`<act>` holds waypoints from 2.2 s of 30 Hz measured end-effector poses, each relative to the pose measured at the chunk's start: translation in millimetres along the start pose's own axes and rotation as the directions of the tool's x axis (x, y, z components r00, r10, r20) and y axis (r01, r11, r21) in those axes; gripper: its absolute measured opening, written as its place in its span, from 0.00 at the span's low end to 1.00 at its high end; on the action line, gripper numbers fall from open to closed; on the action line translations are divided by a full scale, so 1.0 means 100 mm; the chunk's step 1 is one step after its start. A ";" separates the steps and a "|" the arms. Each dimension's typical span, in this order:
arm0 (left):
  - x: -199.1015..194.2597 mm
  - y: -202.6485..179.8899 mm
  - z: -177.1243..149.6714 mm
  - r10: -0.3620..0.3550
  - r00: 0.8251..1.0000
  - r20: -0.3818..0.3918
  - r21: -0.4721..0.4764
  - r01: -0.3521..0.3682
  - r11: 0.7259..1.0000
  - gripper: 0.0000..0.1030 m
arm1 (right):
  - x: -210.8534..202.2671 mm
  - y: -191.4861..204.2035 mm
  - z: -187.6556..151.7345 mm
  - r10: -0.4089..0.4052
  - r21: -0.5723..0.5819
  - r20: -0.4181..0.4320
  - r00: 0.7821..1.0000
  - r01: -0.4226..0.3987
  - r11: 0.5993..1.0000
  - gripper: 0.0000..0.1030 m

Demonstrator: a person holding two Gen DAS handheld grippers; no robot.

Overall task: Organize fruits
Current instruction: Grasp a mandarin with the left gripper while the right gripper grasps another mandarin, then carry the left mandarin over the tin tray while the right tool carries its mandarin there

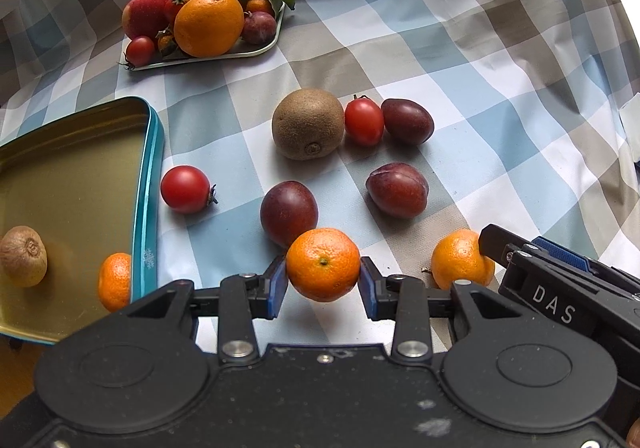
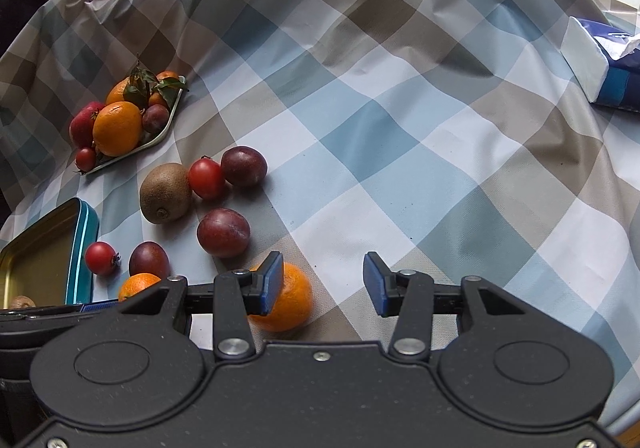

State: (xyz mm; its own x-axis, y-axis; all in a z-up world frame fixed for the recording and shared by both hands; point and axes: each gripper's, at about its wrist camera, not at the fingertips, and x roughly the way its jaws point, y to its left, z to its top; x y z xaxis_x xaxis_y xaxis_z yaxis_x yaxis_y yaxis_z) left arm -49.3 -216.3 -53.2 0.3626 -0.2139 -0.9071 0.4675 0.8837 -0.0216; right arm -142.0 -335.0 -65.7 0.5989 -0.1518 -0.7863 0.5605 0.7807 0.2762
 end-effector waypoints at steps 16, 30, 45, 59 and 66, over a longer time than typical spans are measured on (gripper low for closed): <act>0.00 0.05 0.01 0.013 1.000 -0.002 -0.009 -0.013 1.000 0.36 | 0.00 0.04 0.01 0.001 0.001 0.008 1.000 -0.001 1.000 0.53; 0.00 0.07 0.00 0.022 1.000 -0.006 -0.011 -0.022 1.000 0.36 | 0.02 0.13 -0.01 0.010 -0.053 0.003 1.000 -0.009 0.999 0.57; -0.07 0.22 0.02 0.040 0.999 0.025 -0.070 -0.038 0.997 0.36 | 0.06 0.22 -0.03 0.088 -0.075 -0.072 0.993 -0.093 0.993 0.57; -0.22 0.42 0.03 0.092 0.992 0.091 -0.112 -0.082 0.990 0.36 | 0.08 0.47 -0.04 0.067 -0.214 -0.097 0.993 -0.086 0.973 0.47; -0.28 0.62 0.04 0.121 0.986 0.112 -0.152 -0.103 0.983 0.36 | -0.03 0.56 0.11 0.098 -0.184 -0.009 0.995 -0.098 0.978 0.47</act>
State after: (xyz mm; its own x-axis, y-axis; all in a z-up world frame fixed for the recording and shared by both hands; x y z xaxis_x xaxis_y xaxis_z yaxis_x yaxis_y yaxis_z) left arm -26.8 -156.9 -27.4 0.5042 -0.1506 -0.8504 0.2996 0.9540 0.0087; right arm -106.2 -297.7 -41.3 0.6459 -0.0689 -0.7603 0.3844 0.8898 0.2459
